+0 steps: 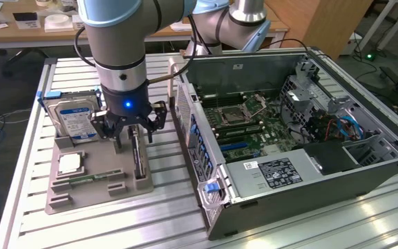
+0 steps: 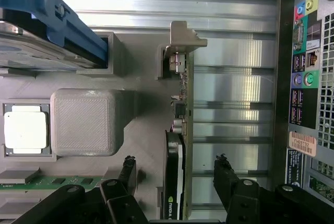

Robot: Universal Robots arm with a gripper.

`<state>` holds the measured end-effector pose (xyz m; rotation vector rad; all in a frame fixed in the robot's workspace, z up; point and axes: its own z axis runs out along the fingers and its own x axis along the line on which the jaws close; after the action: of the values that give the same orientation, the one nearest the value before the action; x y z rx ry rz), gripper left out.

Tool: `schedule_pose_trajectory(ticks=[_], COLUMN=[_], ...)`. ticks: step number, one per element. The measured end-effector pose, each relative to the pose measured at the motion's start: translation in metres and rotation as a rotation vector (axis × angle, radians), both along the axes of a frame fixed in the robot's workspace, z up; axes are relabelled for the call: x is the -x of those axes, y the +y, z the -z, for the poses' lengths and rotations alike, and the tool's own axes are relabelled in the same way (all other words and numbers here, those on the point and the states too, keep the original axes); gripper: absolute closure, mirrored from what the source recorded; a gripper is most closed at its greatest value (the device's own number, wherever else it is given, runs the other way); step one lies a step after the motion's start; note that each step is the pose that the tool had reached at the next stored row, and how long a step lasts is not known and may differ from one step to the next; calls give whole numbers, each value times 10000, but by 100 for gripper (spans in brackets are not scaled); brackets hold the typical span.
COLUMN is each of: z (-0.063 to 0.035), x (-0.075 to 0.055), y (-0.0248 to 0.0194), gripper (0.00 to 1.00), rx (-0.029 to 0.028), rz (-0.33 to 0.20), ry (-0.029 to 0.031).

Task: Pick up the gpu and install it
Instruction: 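Pick up the gpu and move the gpu toward the slot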

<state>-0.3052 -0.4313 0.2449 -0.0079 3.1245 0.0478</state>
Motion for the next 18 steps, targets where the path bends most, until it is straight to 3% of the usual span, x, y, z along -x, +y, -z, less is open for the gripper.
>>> schedule_pose_trajectory(ticks=[18], z=[31], x=[0], y=[0], gripper=[29], rx=[2], rz=[-78], ry=[1])
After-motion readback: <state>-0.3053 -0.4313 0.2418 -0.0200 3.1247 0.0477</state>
